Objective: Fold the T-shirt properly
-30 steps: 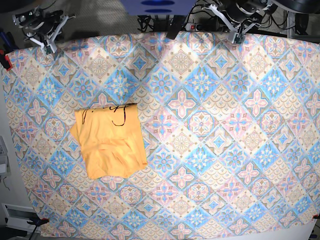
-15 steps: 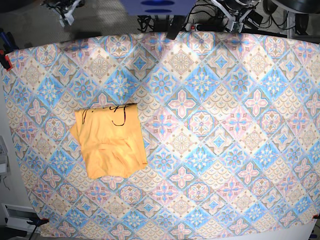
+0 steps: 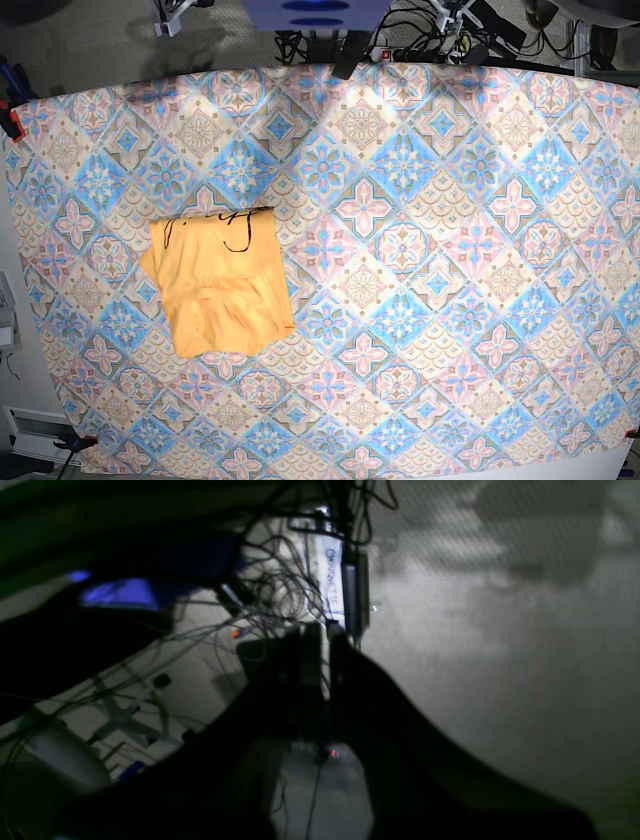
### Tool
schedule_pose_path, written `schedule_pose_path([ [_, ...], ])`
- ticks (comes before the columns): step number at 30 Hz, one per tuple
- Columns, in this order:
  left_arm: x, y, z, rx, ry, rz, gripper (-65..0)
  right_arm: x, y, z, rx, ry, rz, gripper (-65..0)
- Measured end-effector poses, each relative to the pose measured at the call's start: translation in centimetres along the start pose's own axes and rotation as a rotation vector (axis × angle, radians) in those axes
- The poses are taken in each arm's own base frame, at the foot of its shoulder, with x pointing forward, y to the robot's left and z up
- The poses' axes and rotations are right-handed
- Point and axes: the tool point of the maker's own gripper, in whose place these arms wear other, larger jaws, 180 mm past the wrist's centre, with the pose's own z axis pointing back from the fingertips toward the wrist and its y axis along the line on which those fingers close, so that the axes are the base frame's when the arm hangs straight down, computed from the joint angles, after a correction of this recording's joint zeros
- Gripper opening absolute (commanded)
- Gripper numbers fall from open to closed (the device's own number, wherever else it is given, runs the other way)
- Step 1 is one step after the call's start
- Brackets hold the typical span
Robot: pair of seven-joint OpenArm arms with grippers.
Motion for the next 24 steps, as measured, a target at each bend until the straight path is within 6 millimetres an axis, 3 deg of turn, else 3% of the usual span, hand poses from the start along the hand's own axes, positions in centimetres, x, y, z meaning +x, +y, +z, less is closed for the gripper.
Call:
schedule_pose_path([
  [2, -0.4, 0.4, -0.9, 0.011, 0.013, -0.020, -65.0, -1.3, 0.7, -0.5, 0.011, 0.007, -0.029, -62.2],
  [4, -0.4, -0.2, -1.9, -0.001, 0.007, -0.034, -65.0, -1.7, 2.8, -1.6, 0.051, -0.007, -0.028, -62.2],
  [7, -0.1, -1.7, -3.4, -0.035, 0.016, -0.041, -65.0, -0.7, 5.1, -2.9, 0.087, -0.061, -0.010, -62.2],
  [10, 0.6, -1.1, -4.2, -0.022, 0.017, -0.040, -65.0, 0.6, 3.5, -3.3, -0.016, -0.114, 0.039, -62.1],
  [13, 1.5, -0.3, -4.5, -0.010, 0.003, -0.059, -65.0, 0.5, 2.3, -3.4, -0.092, -0.116, 0.067, -62.1],
  [17, 3.1, 0.5, -5.0, 0.044, -0.025, -0.082, -65.0, 1.0, 3.9, -4.6, -0.089, -0.106, 0.069, -62.1],
  [22, 4.6, 1.7, -5.1, 0.116, -0.050, -0.138, -65.0, 3.7, 3.3, -5.0, -0.143, -0.151, 0.065, -62.0],
  [24, 4.9, 2.1, -5.0, 0.140, -0.052, -0.146, -65.0, 3.1, 5.1, -5.7, -0.115, -0.143, 0.047, -62.0],
])
